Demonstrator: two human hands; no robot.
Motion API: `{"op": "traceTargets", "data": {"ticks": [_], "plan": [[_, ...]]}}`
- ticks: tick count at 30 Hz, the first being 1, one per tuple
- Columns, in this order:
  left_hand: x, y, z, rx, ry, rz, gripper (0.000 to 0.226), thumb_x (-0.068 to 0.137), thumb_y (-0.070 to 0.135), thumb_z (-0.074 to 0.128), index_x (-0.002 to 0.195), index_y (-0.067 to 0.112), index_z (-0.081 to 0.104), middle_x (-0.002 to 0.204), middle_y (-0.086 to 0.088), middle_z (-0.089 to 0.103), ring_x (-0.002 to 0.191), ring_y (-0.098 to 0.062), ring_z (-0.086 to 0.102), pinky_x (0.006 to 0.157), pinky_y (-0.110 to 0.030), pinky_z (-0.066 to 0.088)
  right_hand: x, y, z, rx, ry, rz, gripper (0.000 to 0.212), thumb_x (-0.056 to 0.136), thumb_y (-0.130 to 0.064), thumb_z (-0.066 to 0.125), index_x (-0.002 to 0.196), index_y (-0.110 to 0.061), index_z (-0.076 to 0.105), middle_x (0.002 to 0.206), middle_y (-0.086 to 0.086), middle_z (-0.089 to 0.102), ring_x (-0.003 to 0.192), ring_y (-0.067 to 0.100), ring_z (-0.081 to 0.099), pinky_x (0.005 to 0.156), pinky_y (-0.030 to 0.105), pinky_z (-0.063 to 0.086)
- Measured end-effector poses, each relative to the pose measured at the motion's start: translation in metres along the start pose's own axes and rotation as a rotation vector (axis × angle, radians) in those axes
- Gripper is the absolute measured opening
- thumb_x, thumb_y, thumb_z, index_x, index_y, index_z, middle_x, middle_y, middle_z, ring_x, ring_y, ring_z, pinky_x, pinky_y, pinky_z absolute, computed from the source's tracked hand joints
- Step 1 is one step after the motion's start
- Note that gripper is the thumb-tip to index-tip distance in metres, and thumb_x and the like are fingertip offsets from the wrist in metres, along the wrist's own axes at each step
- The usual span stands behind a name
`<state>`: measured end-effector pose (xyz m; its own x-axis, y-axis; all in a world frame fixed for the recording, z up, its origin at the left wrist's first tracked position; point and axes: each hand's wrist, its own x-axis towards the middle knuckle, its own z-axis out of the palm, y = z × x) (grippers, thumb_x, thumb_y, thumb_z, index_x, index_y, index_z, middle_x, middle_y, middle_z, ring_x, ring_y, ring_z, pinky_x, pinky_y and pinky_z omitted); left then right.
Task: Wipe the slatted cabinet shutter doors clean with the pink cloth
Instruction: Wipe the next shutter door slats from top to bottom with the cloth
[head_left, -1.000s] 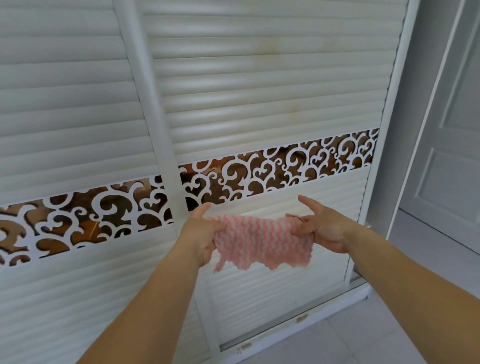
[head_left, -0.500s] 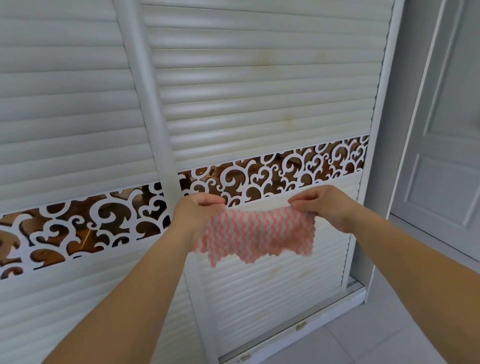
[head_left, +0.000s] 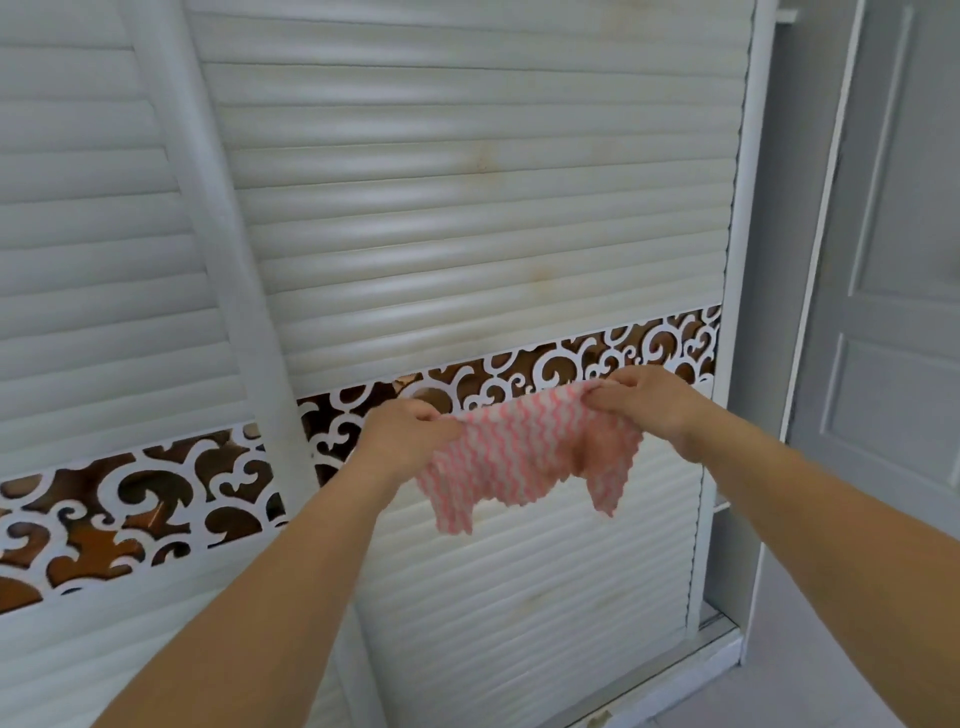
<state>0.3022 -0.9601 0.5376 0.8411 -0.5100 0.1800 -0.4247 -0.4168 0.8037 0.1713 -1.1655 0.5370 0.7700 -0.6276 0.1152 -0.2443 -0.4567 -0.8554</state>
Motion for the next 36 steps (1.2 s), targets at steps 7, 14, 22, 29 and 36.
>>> {"op": "traceTargets", "data": {"ticks": [7, 14, 22, 29, 36], "plan": [[0.022, 0.074, 0.067, -0.49, -0.083, -0.232, 0.009, 0.084, 0.019, 0.06, 0.082, 0.011, 0.063, 0.079, -0.006, 0.066, 0.066, -0.019, 0.061, 0.061, -0.027, 0.051, 0.037, -0.007, -0.024, 0.14, -0.059, -0.067, 0.012, 0.092, -0.021, 0.058, 0.089, -0.01, 0.06, 0.09, 0.013, 0.067, 0.078, 0.025, 0.067, 0.068, 0.038, 0.06], [0.029, 0.122, 0.095, -0.623, -0.253, -0.205, 0.06, 0.092, 0.059, 0.032, 0.096, 0.013, 0.069, 0.095, -0.01, 0.064, 0.084, -0.025, 0.064, 0.066, -0.038, 0.058, 0.056, 0.001, -0.05, 0.246, -0.385, -0.215, 0.05, 0.077, -0.044, 0.075, 0.113, -0.014, 0.061, 0.104, 0.007, 0.071, 0.091, 0.023, 0.07, 0.08, 0.045, 0.057], [0.058, 0.106, 0.105, -0.338, 0.033, -0.084, 0.045, 0.08, 0.03, 0.07, 0.118, 0.014, 0.052, 0.11, -0.001, 0.057, 0.091, -0.013, 0.056, 0.074, -0.024, 0.043, 0.088, 0.021, -0.075, 0.664, -0.5, -0.148, 0.039, 0.082, 0.017, 0.031, 0.098, -0.002, 0.061, 0.081, 0.011, 0.064, 0.07, 0.021, 0.064, 0.063, 0.031, 0.053], [0.092, 0.096, 0.095, -0.578, -0.272, -0.106, 0.044, 0.074, 0.039, 0.069, 0.108, 0.011, 0.065, 0.1, -0.007, 0.071, 0.092, -0.02, 0.067, 0.08, -0.035, 0.053, 0.122, 0.003, -0.068, 0.764, -0.403, -0.164, 0.034, 0.087, 0.016, 0.037, 0.108, 0.002, 0.06, 0.101, 0.021, 0.066, 0.092, 0.032, 0.065, 0.083, 0.041, 0.055], [0.149, 0.105, 0.062, -0.846, -0.103, -0.049, 0.019, 0.084, 0.019, 0.065, 0.099, 0.007, 0.065, 0.083, -0.008, 0.073, 0.071, -0.017, 0.069, 0.06, -0.028, 0.055, 0.165, -0.045, -0.049, 0.902, -0.539, -0.134, 0.044, 0.084, -0.015, 0.062, 0.122, 0.005, 0.056, 0.121, 0.024, 0.062, 0.111, 0.034, 0.061, 0.092, 0.043, 0.052]]}}
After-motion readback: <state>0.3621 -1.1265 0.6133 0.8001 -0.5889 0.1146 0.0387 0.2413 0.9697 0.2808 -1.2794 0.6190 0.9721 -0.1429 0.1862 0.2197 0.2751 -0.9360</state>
